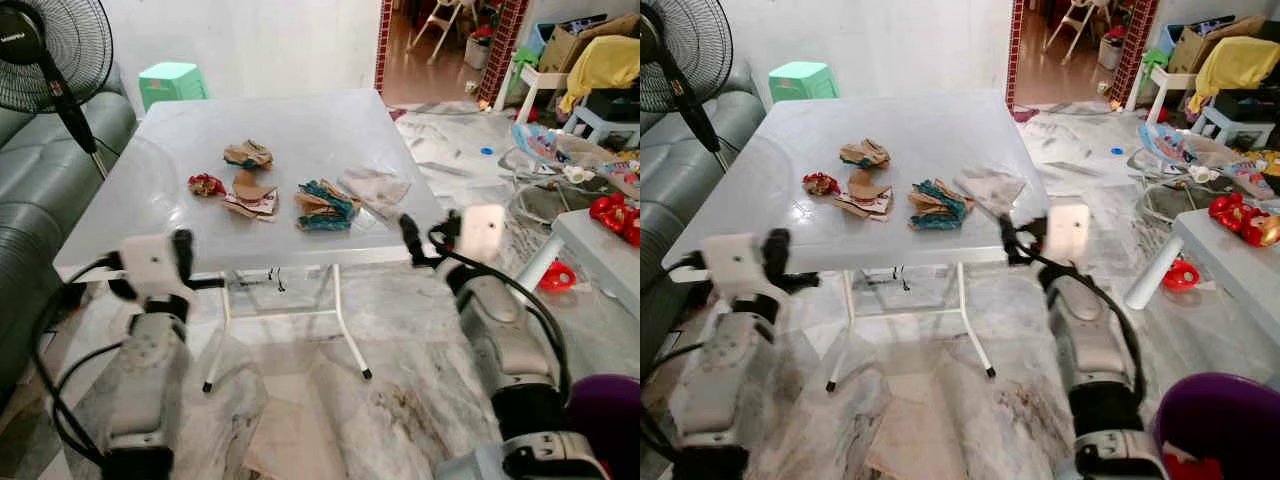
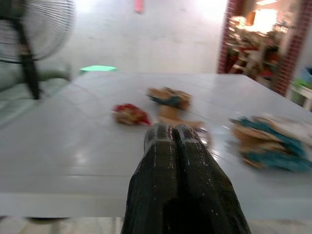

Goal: Picking trash to rubbish bin

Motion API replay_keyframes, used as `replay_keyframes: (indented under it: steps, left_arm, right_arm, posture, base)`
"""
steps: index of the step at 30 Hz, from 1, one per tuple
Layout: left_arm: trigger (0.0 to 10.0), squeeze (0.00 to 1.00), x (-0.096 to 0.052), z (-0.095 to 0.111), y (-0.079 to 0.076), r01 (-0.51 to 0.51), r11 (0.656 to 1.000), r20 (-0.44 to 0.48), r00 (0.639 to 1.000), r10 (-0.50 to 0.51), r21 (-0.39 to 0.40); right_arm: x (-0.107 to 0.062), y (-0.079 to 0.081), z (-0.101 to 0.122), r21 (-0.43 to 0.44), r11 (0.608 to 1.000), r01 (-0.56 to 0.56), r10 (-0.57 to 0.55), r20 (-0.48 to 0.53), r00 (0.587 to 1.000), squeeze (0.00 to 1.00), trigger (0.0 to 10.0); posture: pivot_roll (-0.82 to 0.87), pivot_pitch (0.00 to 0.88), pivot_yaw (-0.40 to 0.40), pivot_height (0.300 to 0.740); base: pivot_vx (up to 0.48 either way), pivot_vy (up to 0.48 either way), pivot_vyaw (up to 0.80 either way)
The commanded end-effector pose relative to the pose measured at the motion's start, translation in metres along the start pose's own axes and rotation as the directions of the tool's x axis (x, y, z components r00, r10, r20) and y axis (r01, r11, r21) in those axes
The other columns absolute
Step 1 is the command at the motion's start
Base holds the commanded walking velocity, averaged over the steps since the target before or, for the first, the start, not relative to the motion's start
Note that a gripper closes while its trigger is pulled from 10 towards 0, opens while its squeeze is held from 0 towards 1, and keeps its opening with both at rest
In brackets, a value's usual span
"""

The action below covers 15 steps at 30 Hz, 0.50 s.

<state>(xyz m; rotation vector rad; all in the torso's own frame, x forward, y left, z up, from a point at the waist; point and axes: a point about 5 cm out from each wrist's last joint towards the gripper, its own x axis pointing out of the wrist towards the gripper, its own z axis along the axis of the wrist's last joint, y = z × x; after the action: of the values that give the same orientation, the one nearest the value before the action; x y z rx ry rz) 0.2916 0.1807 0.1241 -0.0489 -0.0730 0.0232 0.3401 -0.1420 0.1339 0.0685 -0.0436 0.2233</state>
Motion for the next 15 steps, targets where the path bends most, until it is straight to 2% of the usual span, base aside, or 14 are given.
replay_keyframes:
  steps: [1,2,6,15]
  left_arm:
    - [10.0,0.0,-0.002,0.002,-0.001,0.007,1.0,0.009,1.0,-0.007,0.016]
    - [10.0,0.0,-0.004,0.0,-0.006,0.017,1.0,0.0,1.0,-0.017,0.007]
    - [10.0,0.0,-0.005,0.0,-0.01,0.023,1.0,-0.003,1.0,-0.023,0.006]
    - [10.0,0.0,-0.001,0.002,-0.007,0.022,1.0,0.001,1.0,-0.022,0.02]
  right_arm:
    - [0.0,0.004,-0.001,-0.014,1.0,-0.024,0.024,-0.009,1.0,0.0,10.0]
    - [-0.002,0.01,-0.004,-0.018,0.999,-0.039,0.038,-0.019,0.999,0.0,10.0]
    - [-0.003,0.016,-0.006,-0.012,0.998,-0.057,0.057,-0.029,0.998,0.0,10.0]
    - [-0.005,0.024,-0.007,-0.019,0.996,-0.086,0.086,-0.034,0.996,0.0,10.0]
  posture:
    - [0.01,0.0,-0.004,0.74]
    - [0.01,0.0,-0.005,0.74]
    - [0.01,0.0,-0.008,0.74]
    - [0.01,0.0,-0.01,0.74]
  base:
    - [0.398,0.0,0.0]
    - [0.394,0.0,0.0]
    - [0.394,0.0,0.0]
    - [0.395,0.0,0.0]
